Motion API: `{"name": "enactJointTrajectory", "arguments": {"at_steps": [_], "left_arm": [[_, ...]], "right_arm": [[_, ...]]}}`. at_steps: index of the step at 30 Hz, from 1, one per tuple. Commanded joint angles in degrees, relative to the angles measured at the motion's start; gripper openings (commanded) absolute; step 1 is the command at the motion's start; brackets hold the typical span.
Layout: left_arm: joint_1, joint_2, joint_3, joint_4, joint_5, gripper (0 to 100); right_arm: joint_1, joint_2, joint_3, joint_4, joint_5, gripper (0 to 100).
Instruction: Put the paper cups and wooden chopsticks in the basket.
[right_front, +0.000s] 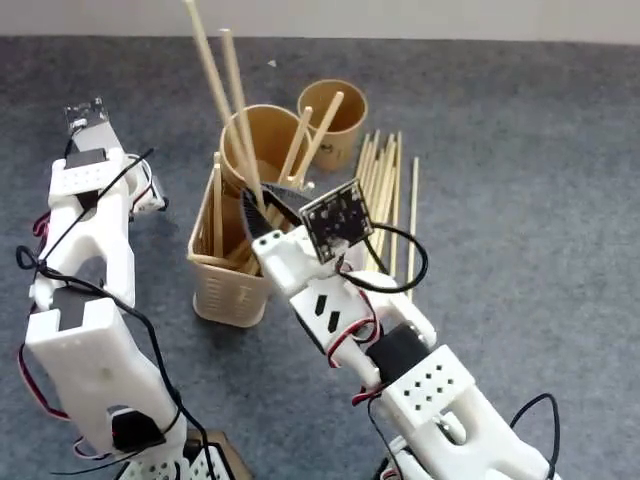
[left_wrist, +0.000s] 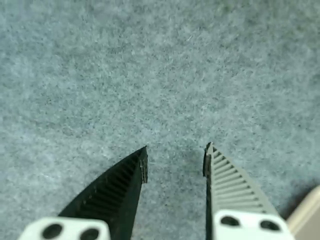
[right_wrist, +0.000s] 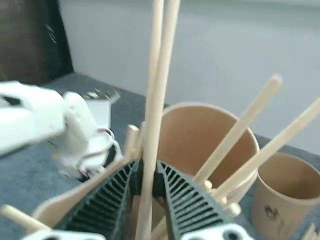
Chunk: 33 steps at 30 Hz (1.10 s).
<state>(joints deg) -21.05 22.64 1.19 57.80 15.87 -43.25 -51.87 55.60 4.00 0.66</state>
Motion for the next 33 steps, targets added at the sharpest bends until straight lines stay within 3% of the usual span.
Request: {"name": "enactJointTrajectory", "arguments": {"at_steps": [1,17,28,33], "left_arm": [[0.75,-2.77,-0.31,-0.62,-0.7,21],[0.75,-2.77,-0.57,-0.62,-0.79,21],[0.84,-2.77,-0.4,-0.62,-0.79,21],[0.84,-2.77,-0.4,-0.62,-0.79,21]], "right_arm": [[-0.57,1.45,-7.25,0.48,-2.11,0.5],[-0.66,15.87,-20.7,0.31,-15.21,0.5],[-1.8,36.0,-29.93,-1.63,-15.21,0.5],[-1.54,33.1,-30.55,1.01,-15.12,0.5]]}}
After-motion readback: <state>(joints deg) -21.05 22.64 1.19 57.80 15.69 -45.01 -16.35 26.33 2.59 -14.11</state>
